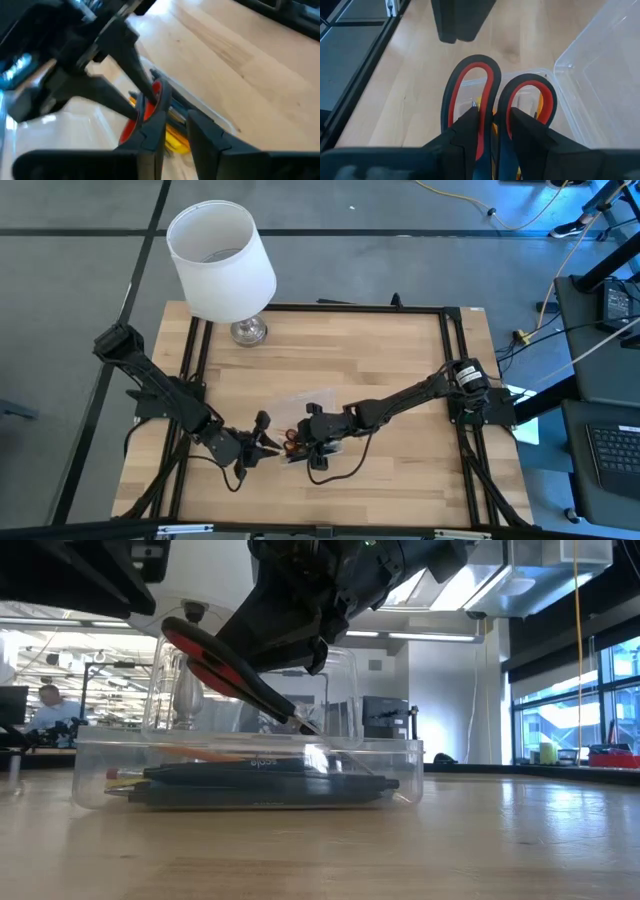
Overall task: Pick & place school supplies into a supply box
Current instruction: Put the black scissors into the transparent supply box
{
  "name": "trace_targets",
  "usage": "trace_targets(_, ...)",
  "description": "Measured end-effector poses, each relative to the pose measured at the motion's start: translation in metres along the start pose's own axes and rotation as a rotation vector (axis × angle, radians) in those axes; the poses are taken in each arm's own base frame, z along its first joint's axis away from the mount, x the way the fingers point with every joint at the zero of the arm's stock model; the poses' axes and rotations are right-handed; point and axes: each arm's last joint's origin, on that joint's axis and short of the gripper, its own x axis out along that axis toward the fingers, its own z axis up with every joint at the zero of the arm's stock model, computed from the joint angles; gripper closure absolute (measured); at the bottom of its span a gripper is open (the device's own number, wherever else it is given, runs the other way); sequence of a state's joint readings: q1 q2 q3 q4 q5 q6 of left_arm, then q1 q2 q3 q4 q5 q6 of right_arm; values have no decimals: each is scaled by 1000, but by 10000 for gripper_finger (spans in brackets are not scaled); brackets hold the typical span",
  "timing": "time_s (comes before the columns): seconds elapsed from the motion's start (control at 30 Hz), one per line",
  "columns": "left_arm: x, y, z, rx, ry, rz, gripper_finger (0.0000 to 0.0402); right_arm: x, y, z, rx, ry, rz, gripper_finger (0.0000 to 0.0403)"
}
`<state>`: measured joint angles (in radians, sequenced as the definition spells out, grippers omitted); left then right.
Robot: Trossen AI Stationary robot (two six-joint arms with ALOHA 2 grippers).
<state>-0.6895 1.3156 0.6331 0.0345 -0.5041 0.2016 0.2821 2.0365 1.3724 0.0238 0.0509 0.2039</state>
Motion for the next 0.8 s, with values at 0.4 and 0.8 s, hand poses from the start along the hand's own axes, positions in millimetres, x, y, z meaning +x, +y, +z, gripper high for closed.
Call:
trace_targets(0.4,5,1,-2,243,38,87,329,0,0,0,0,-1,0,289)
trace_targets(0.8,6,2,-2,272,41,86,329,0,1,3,1,-26,5,289)
